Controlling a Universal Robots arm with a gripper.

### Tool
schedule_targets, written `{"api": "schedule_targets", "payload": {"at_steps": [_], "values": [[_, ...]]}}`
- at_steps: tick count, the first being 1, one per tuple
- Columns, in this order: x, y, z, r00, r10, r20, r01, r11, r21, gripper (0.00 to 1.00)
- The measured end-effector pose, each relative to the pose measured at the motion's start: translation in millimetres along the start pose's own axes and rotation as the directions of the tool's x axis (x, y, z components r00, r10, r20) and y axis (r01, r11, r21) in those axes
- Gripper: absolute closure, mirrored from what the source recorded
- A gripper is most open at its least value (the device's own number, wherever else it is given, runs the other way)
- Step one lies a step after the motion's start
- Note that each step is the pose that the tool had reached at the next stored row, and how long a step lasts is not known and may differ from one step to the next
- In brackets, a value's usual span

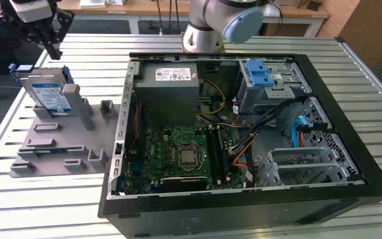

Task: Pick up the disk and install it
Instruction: 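Reach for the disk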

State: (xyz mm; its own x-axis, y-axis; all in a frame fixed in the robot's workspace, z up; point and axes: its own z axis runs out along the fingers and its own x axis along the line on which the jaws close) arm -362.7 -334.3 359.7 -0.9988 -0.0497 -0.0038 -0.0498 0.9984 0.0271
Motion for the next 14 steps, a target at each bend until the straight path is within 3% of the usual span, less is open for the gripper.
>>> {"api": "schedule_targets", "payload": {"at_steps": [14], "values": [[28.6,1.4,0.9,1.0000,0.000,0.0000,0.000,1.0000,-0.0001,0.89]]}}
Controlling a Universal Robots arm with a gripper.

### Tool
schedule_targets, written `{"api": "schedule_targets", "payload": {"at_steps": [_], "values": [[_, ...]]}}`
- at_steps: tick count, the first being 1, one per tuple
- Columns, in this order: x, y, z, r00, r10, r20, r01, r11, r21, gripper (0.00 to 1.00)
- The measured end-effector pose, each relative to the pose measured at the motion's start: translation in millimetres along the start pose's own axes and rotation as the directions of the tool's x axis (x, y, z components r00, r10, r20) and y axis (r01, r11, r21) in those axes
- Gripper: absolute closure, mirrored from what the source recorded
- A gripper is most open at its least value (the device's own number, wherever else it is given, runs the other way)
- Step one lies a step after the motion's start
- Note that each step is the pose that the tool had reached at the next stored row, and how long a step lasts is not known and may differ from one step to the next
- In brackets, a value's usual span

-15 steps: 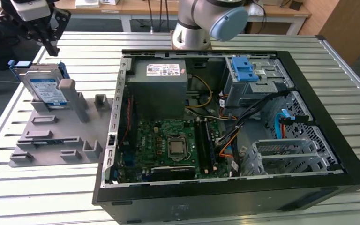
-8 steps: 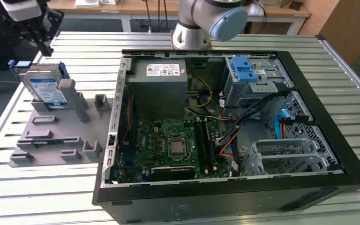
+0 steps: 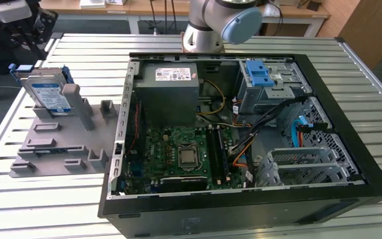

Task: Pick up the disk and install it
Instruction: 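Reach for the disk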

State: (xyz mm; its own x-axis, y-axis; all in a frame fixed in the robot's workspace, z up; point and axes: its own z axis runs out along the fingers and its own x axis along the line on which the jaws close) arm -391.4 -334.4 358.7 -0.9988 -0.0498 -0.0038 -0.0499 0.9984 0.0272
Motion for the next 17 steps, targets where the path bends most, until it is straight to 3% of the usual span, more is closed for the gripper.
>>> {"api": "schedule_targets", "payload": {"at_steps": [17], "values": [[19.3,1.0,1.5,1.0000,0.002,-0.0004,-0.002,1.0000,-0.0001,0.89]]}}
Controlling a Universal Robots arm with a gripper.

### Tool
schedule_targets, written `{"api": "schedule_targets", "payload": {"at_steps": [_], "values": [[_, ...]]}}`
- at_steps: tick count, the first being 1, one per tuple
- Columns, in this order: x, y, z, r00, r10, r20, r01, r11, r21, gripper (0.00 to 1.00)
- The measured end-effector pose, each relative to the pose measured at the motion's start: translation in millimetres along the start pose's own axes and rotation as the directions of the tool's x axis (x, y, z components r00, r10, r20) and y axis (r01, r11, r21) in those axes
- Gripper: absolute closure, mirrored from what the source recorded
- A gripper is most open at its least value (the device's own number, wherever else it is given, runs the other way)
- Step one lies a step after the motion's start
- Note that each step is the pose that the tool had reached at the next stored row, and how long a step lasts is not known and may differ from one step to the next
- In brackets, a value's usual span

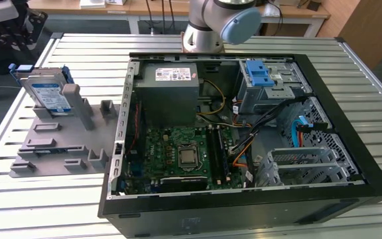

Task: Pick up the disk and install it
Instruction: 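Reach for the disk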

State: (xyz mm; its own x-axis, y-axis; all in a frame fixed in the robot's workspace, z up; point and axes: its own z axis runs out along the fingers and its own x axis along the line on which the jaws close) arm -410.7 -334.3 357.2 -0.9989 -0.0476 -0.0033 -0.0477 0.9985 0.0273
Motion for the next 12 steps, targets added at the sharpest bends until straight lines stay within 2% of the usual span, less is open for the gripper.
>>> {"api": "schedule_targets", "payload": {"at_steps": [12], "values": [[20.1,1.0,0.5,1.0000,0.005,-0.0001,-0.005,1.0000,0.0001,0.89]]}}
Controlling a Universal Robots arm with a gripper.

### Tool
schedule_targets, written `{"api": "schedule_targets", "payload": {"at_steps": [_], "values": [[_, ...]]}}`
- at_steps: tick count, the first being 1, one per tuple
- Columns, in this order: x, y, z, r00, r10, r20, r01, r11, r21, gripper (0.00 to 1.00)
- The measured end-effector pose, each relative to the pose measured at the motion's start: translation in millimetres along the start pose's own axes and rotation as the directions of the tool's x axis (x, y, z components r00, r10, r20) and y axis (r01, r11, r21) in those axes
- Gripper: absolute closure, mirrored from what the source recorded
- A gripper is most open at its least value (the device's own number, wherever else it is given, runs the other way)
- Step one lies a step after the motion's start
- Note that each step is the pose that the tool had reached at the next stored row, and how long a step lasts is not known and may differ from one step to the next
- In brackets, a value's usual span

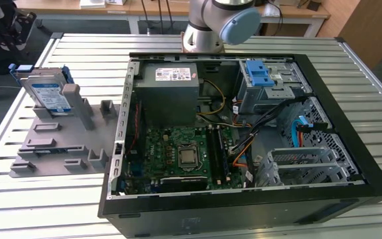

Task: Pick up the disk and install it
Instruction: 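Reach for the disk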

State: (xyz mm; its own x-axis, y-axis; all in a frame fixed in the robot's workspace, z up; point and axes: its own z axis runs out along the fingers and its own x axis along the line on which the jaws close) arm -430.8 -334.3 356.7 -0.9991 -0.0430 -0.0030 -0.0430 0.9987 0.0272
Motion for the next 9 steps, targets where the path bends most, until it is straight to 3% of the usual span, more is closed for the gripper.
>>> {"api": "schedule_targets", "payload": {"at_steps": [4,9], "values": [[5.9,0.2,0.2,1.0000,0.000,0.0001,0.000,1.0000,-0.0001,0.89],[7.3,0.3,0.3,1.0000,0.000,0.0001,0.000,1.0000,-0.0001,0.89]]}}
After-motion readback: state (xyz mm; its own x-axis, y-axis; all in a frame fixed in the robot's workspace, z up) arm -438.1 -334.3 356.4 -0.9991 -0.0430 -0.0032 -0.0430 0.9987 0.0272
